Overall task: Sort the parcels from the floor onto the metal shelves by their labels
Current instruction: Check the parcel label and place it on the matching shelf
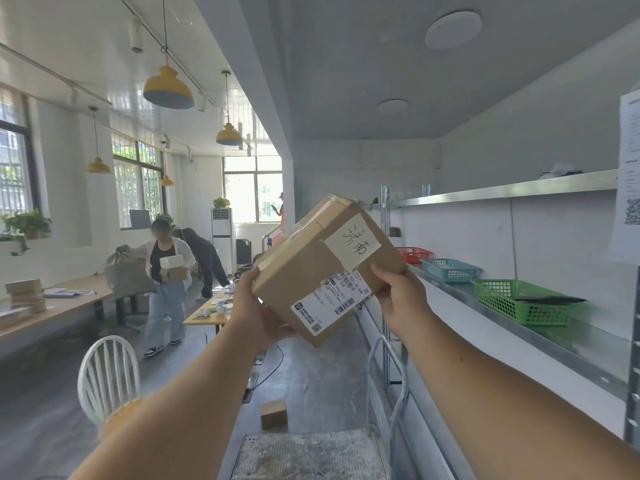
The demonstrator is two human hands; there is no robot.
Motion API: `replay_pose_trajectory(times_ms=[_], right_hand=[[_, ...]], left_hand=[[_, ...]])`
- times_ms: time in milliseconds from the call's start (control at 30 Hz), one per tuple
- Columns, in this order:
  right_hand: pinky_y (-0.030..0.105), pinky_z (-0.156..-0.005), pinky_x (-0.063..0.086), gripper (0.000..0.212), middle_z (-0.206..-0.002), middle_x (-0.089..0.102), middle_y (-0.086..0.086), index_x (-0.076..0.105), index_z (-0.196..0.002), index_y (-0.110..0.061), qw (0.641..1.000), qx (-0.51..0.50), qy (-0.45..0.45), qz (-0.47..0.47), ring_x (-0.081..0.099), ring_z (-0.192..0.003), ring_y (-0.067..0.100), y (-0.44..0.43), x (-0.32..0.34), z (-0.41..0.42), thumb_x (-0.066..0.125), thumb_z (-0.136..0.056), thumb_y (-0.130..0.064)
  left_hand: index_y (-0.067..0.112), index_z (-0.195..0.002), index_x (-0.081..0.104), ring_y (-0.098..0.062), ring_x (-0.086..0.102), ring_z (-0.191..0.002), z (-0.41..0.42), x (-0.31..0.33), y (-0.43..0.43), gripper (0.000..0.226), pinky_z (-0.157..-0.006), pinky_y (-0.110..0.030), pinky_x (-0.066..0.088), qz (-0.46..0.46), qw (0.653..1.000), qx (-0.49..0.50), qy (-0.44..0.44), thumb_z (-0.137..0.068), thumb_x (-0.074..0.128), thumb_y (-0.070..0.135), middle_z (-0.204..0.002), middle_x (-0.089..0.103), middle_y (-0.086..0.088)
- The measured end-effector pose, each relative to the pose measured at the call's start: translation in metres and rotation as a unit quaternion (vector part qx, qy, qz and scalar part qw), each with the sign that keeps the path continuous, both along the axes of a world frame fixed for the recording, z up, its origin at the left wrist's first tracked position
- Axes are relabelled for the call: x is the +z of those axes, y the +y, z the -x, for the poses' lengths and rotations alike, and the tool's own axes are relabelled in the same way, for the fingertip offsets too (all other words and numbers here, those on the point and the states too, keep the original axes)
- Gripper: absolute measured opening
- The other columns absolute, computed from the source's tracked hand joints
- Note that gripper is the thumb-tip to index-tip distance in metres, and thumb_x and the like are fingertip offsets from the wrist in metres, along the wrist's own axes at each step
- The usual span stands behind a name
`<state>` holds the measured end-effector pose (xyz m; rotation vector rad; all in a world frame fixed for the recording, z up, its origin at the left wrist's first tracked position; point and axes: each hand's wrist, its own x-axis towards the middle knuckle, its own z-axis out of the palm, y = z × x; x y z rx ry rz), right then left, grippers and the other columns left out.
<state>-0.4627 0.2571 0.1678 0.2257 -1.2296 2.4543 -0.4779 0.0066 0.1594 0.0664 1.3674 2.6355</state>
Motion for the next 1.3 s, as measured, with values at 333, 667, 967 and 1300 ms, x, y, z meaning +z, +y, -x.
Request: replay_pose_trajectory(times_ms=[333,667,967,1300], right_hand=[[0.043,-0.080,0.055,0.008,-0.083,0.083,-0.003,0.071,-0.110,-0.025,0.993,0.086,-0.040,-0.073,0.071,-0.092,0.029,-0.023,0.000,0.001,0.070,-0.102,-0.027],[0.059,-0.092,0.064,0.044,-0.124,0.083,0.005,0.070,-0.136,-0.030,0.993,0.068,-0.049,-0.083,0.079,-0.114,0.033,-0.023,0.002,-0.002,0.071,-0.099,-0.053],[0.052,-0.088,0.065,0.066,-0.121,0.084,0.006,0.079,-0.126,-0.033,0.993,0.040,-0.083,-0.068,0.083,-0.107,0.030,-0.003,0.000,-0.007,0.052,-0.091,-0.082],[0.052,-0.090,0.066,0.053,-0.103,0.087,-0.002,0.081,-0.111,-0.035,0.986,0.020,-0.118,-0.115,0.082,-0.101,0.028,-0.002,-0.005,-0.012,0.048,-0.101,-0.076]], left_hand=[[0.018,-0.139,0.072,-0.049,0.061,-0.133,-0.002,-0.018,0.017,0.062,-0.107,-0.083,0.035,-0.153,0.985,-0.069,0.034,-0.100,0.036,0.051,-0.140,0.071,-0.023],[0.023,-0.161,0.046,-0.045,0.073,-0.107,-0.011,-0.023,0.032,0.057,-0.098,-0.069,0.056,-0.160,0.987,-0.021,0.024,-0.105,0.038,0.024,-0.144,0.068,-0.025],[0.026,-0.133,0.074,-0.030,0.078,-0.064,-0.010,-0.008,0.043,0.044,-0.054,-0.044,0.066,-0.115,0.992,0.042,0.022,-0.108,0.045,0.003,-0.114,0.079,-0.015],[0.035,-0.121,0.079,-0.024,0.077,-0.118,-0.010,-0.019,0.053,0.063,-0.103,-0.048,0.058,0.093,0.990,0.070,0.082,-0.100,0.038,0.078,-0.120,0.083,0.001]])
